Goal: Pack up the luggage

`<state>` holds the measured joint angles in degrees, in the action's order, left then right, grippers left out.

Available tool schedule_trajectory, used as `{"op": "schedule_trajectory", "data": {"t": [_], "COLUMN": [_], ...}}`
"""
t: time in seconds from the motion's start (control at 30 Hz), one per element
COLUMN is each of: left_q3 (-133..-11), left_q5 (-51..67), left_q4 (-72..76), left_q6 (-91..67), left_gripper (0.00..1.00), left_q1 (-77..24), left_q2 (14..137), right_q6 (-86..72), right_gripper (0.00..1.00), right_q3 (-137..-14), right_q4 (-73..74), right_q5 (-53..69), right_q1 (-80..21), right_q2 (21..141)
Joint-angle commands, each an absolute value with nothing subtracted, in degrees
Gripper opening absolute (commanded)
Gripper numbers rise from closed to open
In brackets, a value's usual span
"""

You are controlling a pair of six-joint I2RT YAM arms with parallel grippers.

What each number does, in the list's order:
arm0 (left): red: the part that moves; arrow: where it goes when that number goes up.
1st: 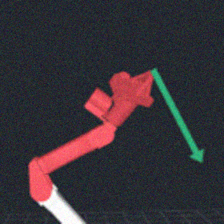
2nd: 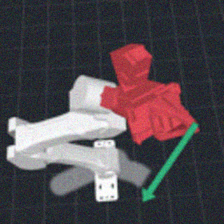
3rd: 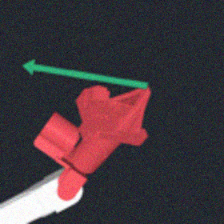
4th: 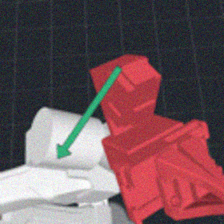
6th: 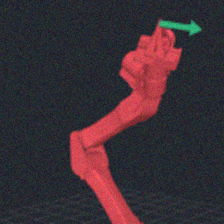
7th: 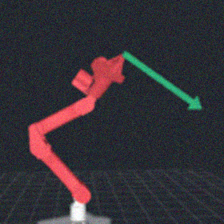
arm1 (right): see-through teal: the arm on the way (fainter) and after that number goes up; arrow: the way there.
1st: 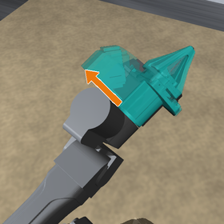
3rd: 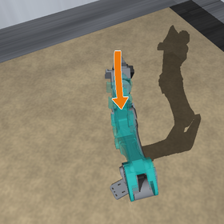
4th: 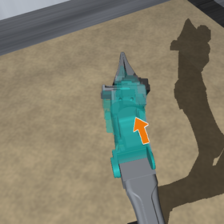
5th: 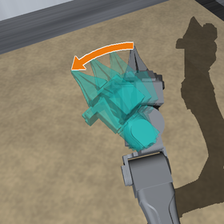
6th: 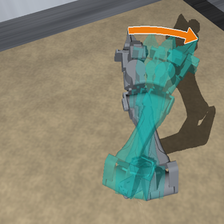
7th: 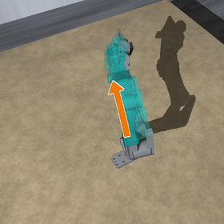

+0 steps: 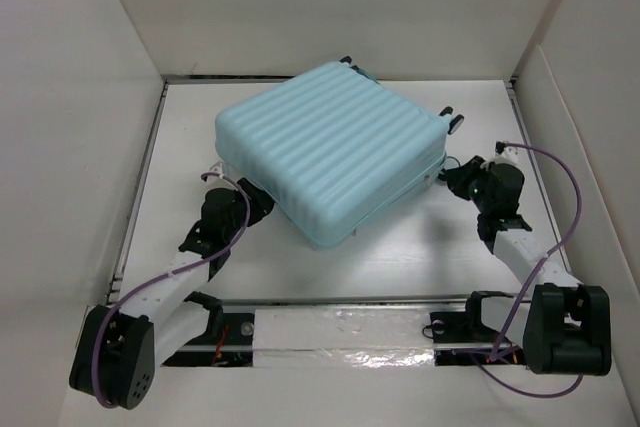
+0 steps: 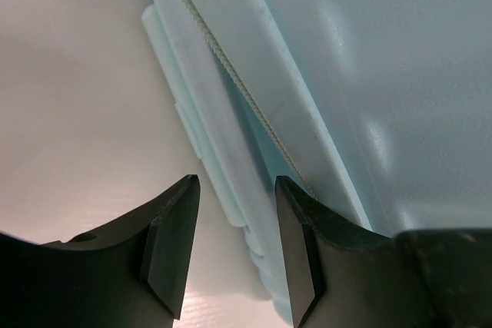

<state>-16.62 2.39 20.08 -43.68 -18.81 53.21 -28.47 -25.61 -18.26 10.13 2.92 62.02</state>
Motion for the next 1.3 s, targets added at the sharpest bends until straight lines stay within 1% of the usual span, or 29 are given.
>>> {"op": "schedule_trajectory", "data": {"t": [0.0,0.13,0.2,0.23,0.3,0.4,0.47,0.6,0.63,0.7,0.73,0.77,0.87,0.97,1.13,1.27], "left_q3": [-23.28,-26.72,-26.37,-25.32,-25.14,-26.1,-26.63,-24.53,-24.26,-24.43,-24.61,-24.78,-23.74,-20.31,-14.87,-12.31], "left_q5": [4.4,3.43,2.38,1.24,-2.1,-1.58,-2.02,-1.84,-2.19,-2.99,-2.99,-2.47,-2.37,-3.16,-3.43,-1.32], "left_q4": [32.61,30.06,32.51,33.65,35.41,38.48,40.16,50.24,51.14,53.42,54.31,54.75,56.51,56.95,55.37,53.88], "left_q6": [-45.0,-43.33,-43.33,-43.33,-43.33,-44.03,-44.56,-48.85,-49.56,-50.71,-51.06,-51.15,-50.36,-48.79,-46.06,-45.44], "left_gripper": [0.41,0.48,0.5,0.54,0.54,0.53,0.5,0.43,0.35,0.21,0.07,0.0,0.0,0.0,0.0,0.0], "left_q1": [-18.72,-18.72,-18.72,-19.42,-20.04,-20.04,-20.56,-20.57,-21.09,-21.09,-21.09,-21.09,-21.09,-21.09,-21.09,-22.23], "left_q2": [54.4,60.53,62.66,64.75,67.31,72.67,75.75,78.83,80.32,82.86,83.58,84.28,84.64,81.31,75.77,72.34], "right_q6": [-27.77,-27.77,-27.69,-27.69,-27.77,-27.25,-27.16,-27.6,-27.68,-27.77,-27.86,-27.95,-27.86,-26.55,-24.43,-25.13], "right_gripper": [0.22,0.22,0.22,0.22,0.22,0.22,0.22,0.22,0.22,0.22,0.21,0.21,0.21,0.22,0.32,0.33], "right_q3": [-26.2,-25.23,-25.22,-25.31,-25.49,-26.71,-27.24,-27.16,-27.16,-27.33,-27.6,-27.86,-29.26,-31.02,-36.11,-40.42], "right_q4": [-23.11,-24.34,-24.78,-24.87,-25.31,-24.18,-23.56,-23.73,-23.73,-23.9,-24.17,-24.26,-23.3,-22.59,-21.19,-21.44], "right_q5": [11.08,10.37,9.58,9.49,9.67,9.06,7.65,7.03,6.68,4.4,4.05,3.78,3.08,3.34,6.76,8.43], "right_q1": [2.29,0.36,-0.17,-0.18,-0.18,-0.18,-0.18,-0.18,-0.18,-0.18,-0.18,-0.18,0.53,2.2,3.52,4.57], "right_q2": [62.4,64.07,64.86,65.3,65.48,65.66,65.57,65.74,65.74,65.39,65.39,65.3,65.3,66.0,71.18,74.97]}}
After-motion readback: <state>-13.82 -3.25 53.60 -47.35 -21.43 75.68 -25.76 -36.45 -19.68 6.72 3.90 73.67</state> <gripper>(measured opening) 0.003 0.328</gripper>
